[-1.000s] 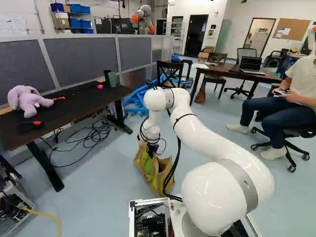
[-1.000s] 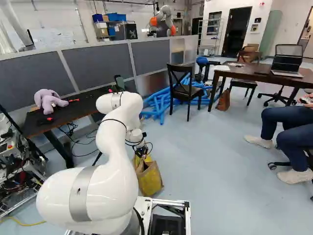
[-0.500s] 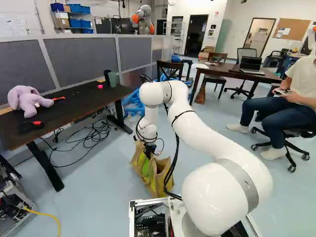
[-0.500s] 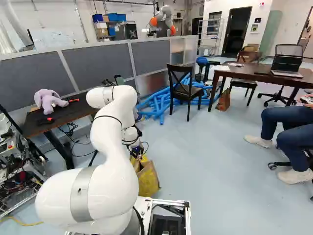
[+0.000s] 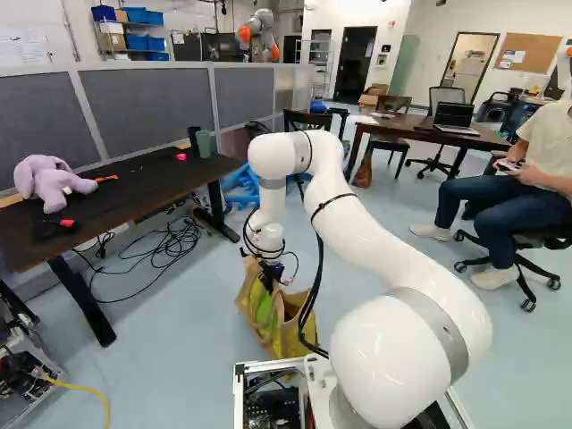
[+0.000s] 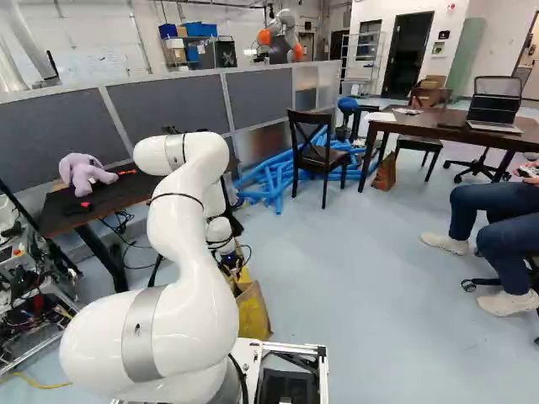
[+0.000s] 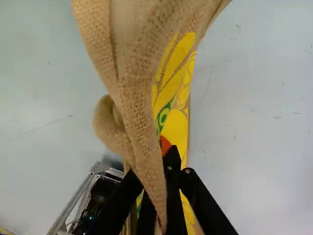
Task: Pick up the bag on the ground and place it on the table
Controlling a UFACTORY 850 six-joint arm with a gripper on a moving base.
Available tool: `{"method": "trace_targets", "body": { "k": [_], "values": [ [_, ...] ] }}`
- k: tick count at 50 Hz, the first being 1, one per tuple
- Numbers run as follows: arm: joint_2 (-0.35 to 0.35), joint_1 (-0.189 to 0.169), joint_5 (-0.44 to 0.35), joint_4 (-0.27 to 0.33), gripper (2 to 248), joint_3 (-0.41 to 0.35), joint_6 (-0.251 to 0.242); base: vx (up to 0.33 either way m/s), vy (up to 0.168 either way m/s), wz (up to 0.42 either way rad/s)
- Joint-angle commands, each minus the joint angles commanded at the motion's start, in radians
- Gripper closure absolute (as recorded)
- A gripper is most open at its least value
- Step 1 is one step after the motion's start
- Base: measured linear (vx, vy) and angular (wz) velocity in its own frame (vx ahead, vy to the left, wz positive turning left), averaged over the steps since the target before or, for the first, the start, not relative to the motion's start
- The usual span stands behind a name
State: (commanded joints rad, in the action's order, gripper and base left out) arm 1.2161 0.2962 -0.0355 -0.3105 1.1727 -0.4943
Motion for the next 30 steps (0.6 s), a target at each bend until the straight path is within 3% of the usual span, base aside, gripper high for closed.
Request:
{"method": "trace_targets", "body": {
  "k": [30],
  "values": [
    [-0.138, -0.014, -0.017, -0.020, 229, -0.178, 0.000, 0.000, 0.000, 0.000]
  ]
}}
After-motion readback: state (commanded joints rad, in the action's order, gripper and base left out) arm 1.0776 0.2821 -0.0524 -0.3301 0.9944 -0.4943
